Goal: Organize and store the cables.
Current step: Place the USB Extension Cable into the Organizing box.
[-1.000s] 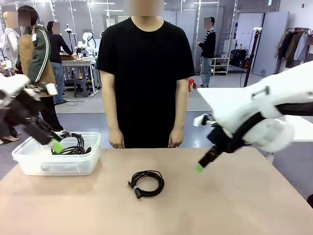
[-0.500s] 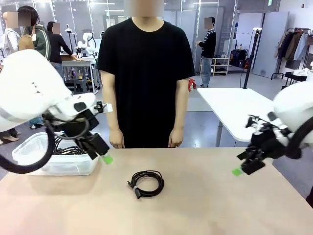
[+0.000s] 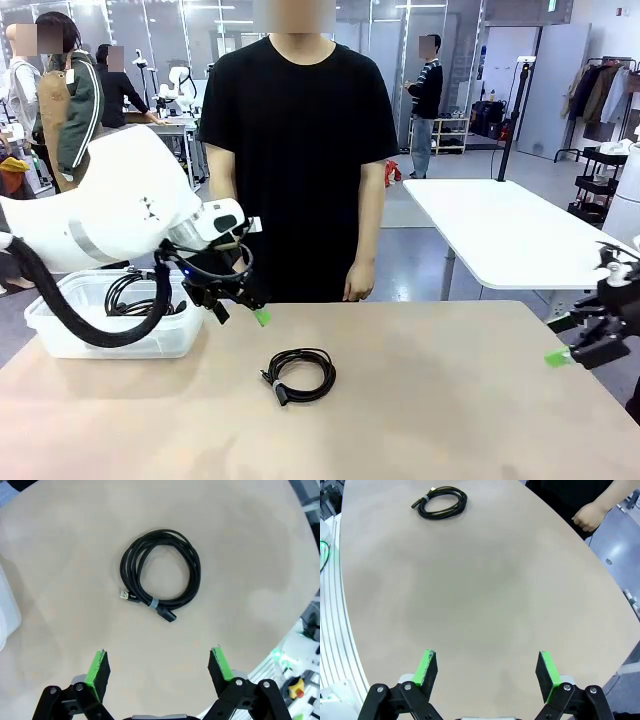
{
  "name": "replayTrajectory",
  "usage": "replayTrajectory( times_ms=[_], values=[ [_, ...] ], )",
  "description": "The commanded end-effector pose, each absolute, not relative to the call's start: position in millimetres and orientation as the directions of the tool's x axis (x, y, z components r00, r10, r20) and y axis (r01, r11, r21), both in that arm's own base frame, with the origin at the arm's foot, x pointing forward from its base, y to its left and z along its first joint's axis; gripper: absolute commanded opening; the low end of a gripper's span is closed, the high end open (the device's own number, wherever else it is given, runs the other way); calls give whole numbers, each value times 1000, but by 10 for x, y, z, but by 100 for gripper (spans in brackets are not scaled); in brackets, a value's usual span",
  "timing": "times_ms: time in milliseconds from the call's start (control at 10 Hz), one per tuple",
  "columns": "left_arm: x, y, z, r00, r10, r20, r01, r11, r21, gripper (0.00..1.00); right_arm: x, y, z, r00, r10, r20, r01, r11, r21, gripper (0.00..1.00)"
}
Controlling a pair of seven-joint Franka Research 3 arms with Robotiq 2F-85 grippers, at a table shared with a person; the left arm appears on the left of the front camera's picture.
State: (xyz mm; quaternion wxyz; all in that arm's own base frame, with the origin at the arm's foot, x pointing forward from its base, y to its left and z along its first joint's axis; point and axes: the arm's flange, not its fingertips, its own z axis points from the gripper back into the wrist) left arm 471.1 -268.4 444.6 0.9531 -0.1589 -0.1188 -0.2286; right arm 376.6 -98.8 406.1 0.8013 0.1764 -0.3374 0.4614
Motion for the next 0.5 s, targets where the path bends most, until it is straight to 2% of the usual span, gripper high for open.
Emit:
replayTrajectory(
  times_ms=[0, 100, 200, 400],
  values=[
    [4800, -2817, 4323, 872, -405, 274, 469, 852, -234, 100, 3038, -755, 3842, 309, 606, 733, -854, 517, -67, 100],
    [4820, -2803, 4239, 862, -430, 267, 495, 828, -264, 100, 2998, -731, 3784, 341, 590, 732, -841, 539, -42, 100],
    [4745, -2736, 4333, 872, -403, 279, 470, 847, -246, 100, 3732, -1061, 4092, 340, 618, 709, -855, 517, -40, 100],
    [4745, -2736, 4333, 872, -403, 279, 470, 847, -246, 100, 3732, -1061, 4092, 340, 618, 709, -855, 517, -40, 100]
  ],
)
